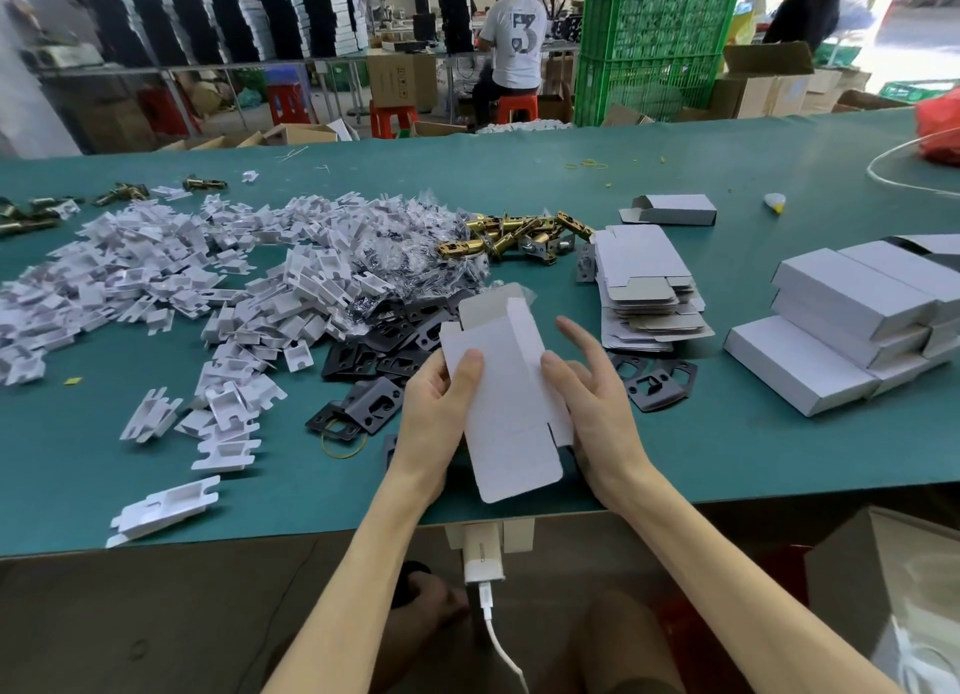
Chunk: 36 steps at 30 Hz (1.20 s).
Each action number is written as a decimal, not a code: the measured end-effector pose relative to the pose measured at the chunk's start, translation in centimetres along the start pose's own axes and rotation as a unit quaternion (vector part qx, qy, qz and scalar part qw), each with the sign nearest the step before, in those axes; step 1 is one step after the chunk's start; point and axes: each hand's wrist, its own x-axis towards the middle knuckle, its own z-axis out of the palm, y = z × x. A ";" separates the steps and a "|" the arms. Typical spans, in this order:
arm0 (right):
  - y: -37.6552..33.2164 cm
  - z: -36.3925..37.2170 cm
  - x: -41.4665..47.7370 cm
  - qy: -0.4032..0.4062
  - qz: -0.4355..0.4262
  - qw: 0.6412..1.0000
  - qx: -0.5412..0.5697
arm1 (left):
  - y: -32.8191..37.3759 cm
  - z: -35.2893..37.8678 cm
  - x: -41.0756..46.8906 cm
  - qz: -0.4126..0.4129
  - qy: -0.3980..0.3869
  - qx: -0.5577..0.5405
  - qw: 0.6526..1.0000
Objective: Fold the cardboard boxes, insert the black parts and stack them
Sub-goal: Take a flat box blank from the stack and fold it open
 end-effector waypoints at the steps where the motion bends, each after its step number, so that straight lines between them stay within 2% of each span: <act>1: 0.0 0.0 0.1 0.007 -0.008 1.000 -0.003 | 0.2 0.1 0.0 0.004 -0.007 0.002 1.000; 3: 0.0 0.0 0.0 0.003 -0.028 0.999 -0.029 | 0.6 0.2 -0.1 0.009 -0.030 0.007 0.999; 8: 0.0 0.7 -0.3 -0.066 -0.045 0.992 -0.094 | 0.6 0.1 0.0 0.005 -0.059 0.017 0.998; 15: 0.3 0.6 -0.3 -0.066 -0.034 0.994 -0.086 | 0.3 -0.1 0.1 -0.014 -0.046 -0.011 0.999; 25: 0.1 0.2 -0.4 -0.076 0.004 0.997 -0.020 | 0.1 -0.2 0.1 -0.012 -0.002 0.009 1.000; 31: 0.0 -0.1 -0.4 -0.069 0.022 0.997 -0.005 | 0.5 -0.2 0.1 -0.032 -0.070 -0.025 0.997; 36: -0.1 0.0 -0.5 -0.068 0.020 0.997 -0.005 | 0.3 -0.2 0.0 -0.023 -0.085 -0.014 0.996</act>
